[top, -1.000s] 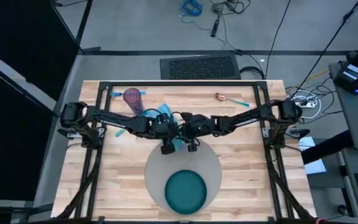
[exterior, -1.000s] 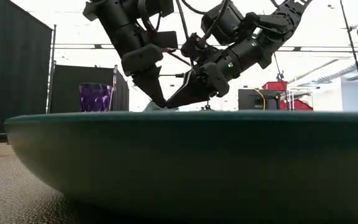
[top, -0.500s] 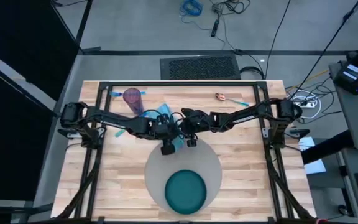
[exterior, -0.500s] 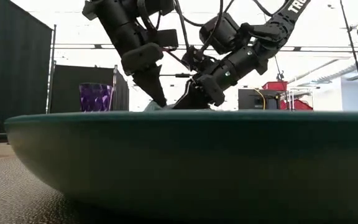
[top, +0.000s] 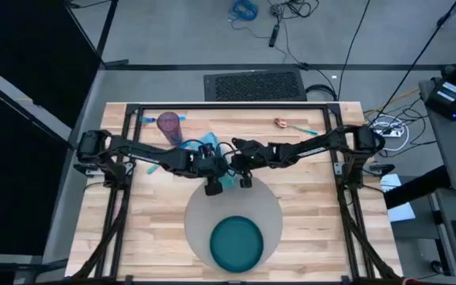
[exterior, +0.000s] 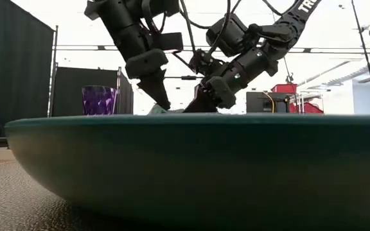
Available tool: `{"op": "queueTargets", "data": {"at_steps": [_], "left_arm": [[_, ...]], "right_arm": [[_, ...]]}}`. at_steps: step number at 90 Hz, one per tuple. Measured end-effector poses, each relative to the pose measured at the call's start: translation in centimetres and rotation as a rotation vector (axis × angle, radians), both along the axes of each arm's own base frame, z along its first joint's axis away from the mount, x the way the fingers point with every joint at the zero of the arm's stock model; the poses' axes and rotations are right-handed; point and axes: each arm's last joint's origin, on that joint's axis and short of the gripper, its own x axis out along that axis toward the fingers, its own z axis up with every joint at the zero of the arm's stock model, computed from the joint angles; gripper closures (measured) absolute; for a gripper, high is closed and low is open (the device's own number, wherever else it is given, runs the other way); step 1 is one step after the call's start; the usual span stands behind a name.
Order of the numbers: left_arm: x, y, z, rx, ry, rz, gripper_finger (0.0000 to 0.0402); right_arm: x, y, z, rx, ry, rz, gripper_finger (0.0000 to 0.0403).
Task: Set table place
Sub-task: Fold the blue napkin
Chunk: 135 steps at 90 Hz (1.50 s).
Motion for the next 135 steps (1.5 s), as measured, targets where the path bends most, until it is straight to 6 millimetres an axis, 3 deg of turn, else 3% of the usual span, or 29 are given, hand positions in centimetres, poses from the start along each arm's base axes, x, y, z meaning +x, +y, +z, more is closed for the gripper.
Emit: {"op": "queueTargets", "data": {"at_steps": [12,35,71,100,117,135], "left_arm": [[-1.2,-0.1,1.9,0.036,-0.023,0.026,0.0401],[-3.6,-0.5,5.0,0.075,-0.081,0.084,0.0401],[-8.4,-1.9,9.4,0.167,-0.194,0.151,0.0401],[-13.4,-1.1,13.5,0.2,-0.362,0.208,0.0401],[-16.2,-0.5,14.6,0.233,-0.403,0.27,0.0401],[-17.7,-0.2,14.8,0.216,-0.396,0.305,0.0402]], "right_arm": [[-1.5,0.1,1.9,-0.102,0.076,-0.098,0.0402],[-5.2,0.0,7.7,-0.185,0.047,-0.222,0.0403],[-12.7,0.5,15.0,-0.223,-0.067,-0.376,0.0403],[-19.3,0.5,20.2,-0.29,-0.067,-0.6,0.0403],[-22.0,0.5,22.6,-0.326,-0.048,-0.774,0.0403],[-23.6,0.5,23.5,-0.337,-0.02,-0.89,0.0403]]}}
